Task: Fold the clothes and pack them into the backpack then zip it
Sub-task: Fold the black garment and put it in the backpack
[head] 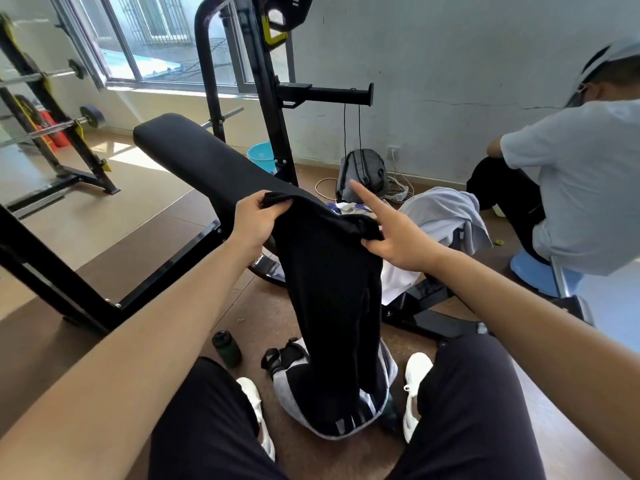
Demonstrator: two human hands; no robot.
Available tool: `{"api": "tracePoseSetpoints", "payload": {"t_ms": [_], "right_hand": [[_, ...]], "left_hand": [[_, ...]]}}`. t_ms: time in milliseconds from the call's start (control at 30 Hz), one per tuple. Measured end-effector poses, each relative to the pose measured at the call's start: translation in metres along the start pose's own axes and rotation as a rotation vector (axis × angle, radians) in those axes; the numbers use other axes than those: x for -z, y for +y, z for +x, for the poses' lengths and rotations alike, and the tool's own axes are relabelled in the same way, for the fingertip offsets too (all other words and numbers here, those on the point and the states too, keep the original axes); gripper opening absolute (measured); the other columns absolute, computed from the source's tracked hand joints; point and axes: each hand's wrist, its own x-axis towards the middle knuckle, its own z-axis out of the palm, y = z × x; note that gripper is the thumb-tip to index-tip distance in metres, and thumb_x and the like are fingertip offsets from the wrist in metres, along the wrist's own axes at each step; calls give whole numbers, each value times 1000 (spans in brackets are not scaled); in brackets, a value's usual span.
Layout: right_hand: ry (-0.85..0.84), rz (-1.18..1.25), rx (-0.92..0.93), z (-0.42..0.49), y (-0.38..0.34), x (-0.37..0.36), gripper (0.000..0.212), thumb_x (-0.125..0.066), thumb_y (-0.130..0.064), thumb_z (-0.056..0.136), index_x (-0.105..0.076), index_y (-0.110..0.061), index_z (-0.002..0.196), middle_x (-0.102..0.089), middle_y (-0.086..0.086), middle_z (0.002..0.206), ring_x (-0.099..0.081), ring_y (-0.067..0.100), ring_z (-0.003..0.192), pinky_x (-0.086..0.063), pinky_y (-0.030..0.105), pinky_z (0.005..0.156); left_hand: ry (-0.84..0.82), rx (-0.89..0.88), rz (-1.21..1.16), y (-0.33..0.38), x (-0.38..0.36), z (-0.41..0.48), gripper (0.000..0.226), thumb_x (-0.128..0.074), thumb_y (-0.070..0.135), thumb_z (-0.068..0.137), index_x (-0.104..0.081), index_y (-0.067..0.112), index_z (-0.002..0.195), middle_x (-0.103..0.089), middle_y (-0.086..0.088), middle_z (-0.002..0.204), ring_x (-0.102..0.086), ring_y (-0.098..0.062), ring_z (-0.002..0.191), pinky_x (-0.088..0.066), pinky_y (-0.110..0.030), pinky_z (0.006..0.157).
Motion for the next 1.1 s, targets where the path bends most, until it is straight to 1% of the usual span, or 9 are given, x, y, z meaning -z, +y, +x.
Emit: {"api": "tracePoseSetpoints", "payload": {"t_ms": [100,200,300,367,533,667,767,967,1100], "right_hand": [[-184,-134,138,-2,-22,1,97,-48,12,86,-21,-49,157,-48,-14,154,-62,27,121,-52,43,101],[-296,-251,98,1,-33,3,78,-41,13,89,-52,-38,147,-67,-22,109,-61,-11,102,-50,18,86],[-269,-236,-19,9,-38,3,68,-38,12,90,-62,-27,139,-69,-8,123,-66,6,104,-54,27,91],[-183,-124,-73,14,-40,1,65,-38,14,89,-60,-18,141,-66,2,132,-68,12,106,-54,20,92],[-49,298,-243,21,-39,-15,68,-35,21,90,-46,-8,151,-63,13,127,-73,10,64,-58,22,55],[25,409,-268,24,-38,-24,59,-37,22,91,-54,-8,140,-65,9,110,-74,9,72,-60,25,57],[90,471,-291,23,-40,-27,54,-37,21,92,-56,-17,126,-64,7,99,-73,16,71,-60,27,54],[196,502,-329,25,-32,-27,60,-44,15,94,-40,-5,150,-60,9,110,-68,31,92,-61,31,59],[264,532,-327,24,-31,-21,61,-44,12,96,-34,-6,154,-54,15,134,-71,31,92,-62,32,63]], "left_hand": [[4,-17,26,13,-4,10,19,-73,18,94,-74,15,113,-71,6,97,-66,-7,94,-53,-19,79],[-3,-82,36,22,-8,21,25,-75,16,91,-74,10,116,-73,2,101,-68,-9,97,-56,-19,85],[24,-111,38,22,-11,31,25,-77,18,90,-75,15,115,-75,1,107,-69,-12,104,-56,-26,92],[29,-109,14,19,-14,33,24,-75,18,91,-73,16,115,-74,2,107,-69,-12,104,-56,-25,90],[-70,-41,-214,-2,-14,15,28,-66,11,98,-61,13,126,-70,-4,113,-70,-21,106,-60,-25,83],[-110,39,-229,-44,-9,-23,40,-65,19,99,-50,27,135,-58,-2,134,-68,-20,112,-59,-32,90],[-148,148,-298,-91,-16,-69,33,-64,10,98,-56,24,128,-66,0,120,-68,-19,103,-55,-33,88],[-267,254,-230,-160,-40,-139,32,-78,11,86,-67,12,116,-75,-11,105,-71,-24,100,-56,-26,83],[-301,225,-77,-171,-63,-155,42,-89,28,77,-67,22,113,-74,2,103,-71,-17,97,-58,-26,85]]}}
